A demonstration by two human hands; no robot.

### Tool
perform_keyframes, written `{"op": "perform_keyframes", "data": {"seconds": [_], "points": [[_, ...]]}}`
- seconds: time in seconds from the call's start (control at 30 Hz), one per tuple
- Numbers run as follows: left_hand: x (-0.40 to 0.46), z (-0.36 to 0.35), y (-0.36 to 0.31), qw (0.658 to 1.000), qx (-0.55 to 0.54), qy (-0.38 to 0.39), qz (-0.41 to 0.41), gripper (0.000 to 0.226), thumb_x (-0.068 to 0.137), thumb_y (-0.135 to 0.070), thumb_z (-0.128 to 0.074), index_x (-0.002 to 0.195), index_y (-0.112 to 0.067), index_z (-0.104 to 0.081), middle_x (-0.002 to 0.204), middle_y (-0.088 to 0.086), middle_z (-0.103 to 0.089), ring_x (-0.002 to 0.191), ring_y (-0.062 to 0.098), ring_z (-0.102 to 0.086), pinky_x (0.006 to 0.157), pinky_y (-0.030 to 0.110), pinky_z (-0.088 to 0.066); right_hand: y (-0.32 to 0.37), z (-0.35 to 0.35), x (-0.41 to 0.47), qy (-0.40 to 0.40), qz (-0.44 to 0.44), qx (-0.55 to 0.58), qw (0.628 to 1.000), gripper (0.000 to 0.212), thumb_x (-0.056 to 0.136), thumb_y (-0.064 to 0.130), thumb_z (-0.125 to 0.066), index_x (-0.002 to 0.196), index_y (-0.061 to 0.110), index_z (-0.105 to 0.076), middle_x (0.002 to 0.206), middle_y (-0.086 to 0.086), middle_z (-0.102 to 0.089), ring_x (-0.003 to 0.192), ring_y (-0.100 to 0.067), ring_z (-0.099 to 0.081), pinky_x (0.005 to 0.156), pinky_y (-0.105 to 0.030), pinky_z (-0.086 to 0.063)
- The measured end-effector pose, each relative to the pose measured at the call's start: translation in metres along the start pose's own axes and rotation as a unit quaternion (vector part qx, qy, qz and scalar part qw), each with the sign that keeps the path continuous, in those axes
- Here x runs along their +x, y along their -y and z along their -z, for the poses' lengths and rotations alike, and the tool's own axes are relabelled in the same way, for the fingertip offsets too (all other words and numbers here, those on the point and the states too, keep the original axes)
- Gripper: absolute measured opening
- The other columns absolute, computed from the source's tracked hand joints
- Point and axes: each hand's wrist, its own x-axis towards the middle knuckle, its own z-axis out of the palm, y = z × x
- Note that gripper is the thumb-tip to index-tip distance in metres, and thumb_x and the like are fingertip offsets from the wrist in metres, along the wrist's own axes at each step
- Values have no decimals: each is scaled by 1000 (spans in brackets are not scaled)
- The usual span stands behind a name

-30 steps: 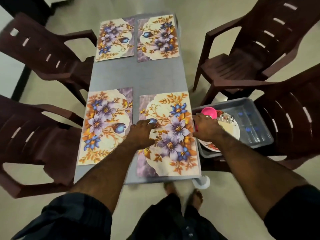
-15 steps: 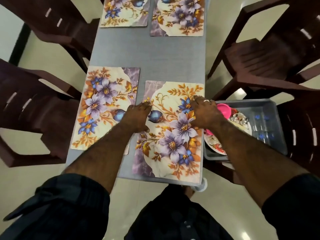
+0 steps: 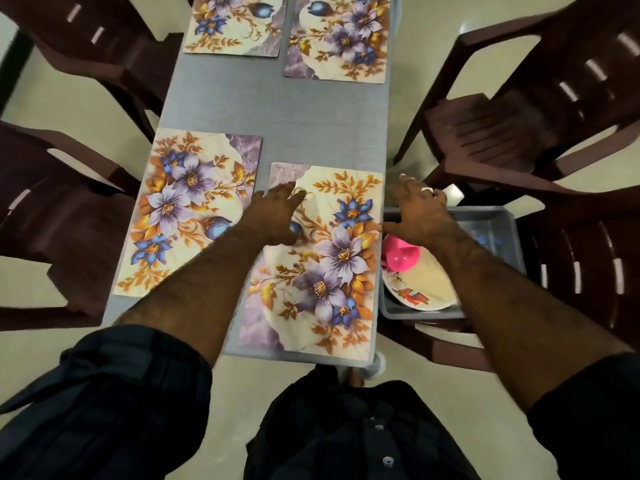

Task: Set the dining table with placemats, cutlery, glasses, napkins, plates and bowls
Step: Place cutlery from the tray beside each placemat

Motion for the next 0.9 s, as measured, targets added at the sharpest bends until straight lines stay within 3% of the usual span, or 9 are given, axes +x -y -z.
{"op": "perform_keyframes", "data": {"seconds": [0.1, 0.23, 0.43, 0.53, 0.73, 0.9], "points": [[27, 33, -50, 999, -4, -39, -38, 109, 78, -58, -82, 165, -21, -27, 173, 15, -19, 156, 34, -27, 120, 57, -33, -50, 26, -26, -13, -45, -25, 999, 97, 77, 70, -74, 155, 27, -37, 168, -9, -27, 152, -32, -30, 116, -61, -27], [62, 52, -131, 994, -37, -72, -80, 104, 80, -62, -77, 164, -23, -29, 173, 12, -22, 156, 33, -28, 120, 55, -34, -126, 44, -60, -5, -112, -30, 993, 99, 75, 78, -65, 156, 29, -36, 168, -8, -26, 152, -32, -30, 117, -61, -24], [99, 17, -245, 993, -64, -22, -99, 101, 81, -64, -75, 162, -22, -33, 169, 13, -29, 150, 36, -36, 117, 54, -39, -225, 0, -93, 73, -155, 11, 985, 90, 87, 62, -70, 157, 21, -32, 167, -10, -24, 145, -38, -36, 115, -56, -36], [107, -17, -284, 993, -106, 17, -55, 95, 80, -60, -77, 158, -22, -39, 162, 9, -42, 143, 35, -46, 115, 45, -43, -259, -47, -98, 127, -126, 39, 983, 88, 86, 60, -72, 156, 23, -34, 164, -11, -31, 141, -39, -43, 112, -51, -41], [119, -97, -320, 975, -181, 116, 61, 90, 78, -59, -78, 155, -27, -43, 150, 6, -57, 131, 33, -58, 109, 45, -49, -295, -129, -85, 196, -68, 85, 974, 82, 80, 58, -76, 149, 26, -46, 152, -7, -44, 132, -36, -54, 106, -50, -49], [131, -141, -313, 962, -208, 96, 148, 60, 86, -54, -72, 134, -21, -60, 124, 8, -72, 111, 34, -69, 97, 44, -57, -286, -175, -45, 225, -13, 88, 970, 83, 84, 60, -72, 154, 26, -41, 157, -8, -40, 136, -35, -50, 107, -49, -48]]}}
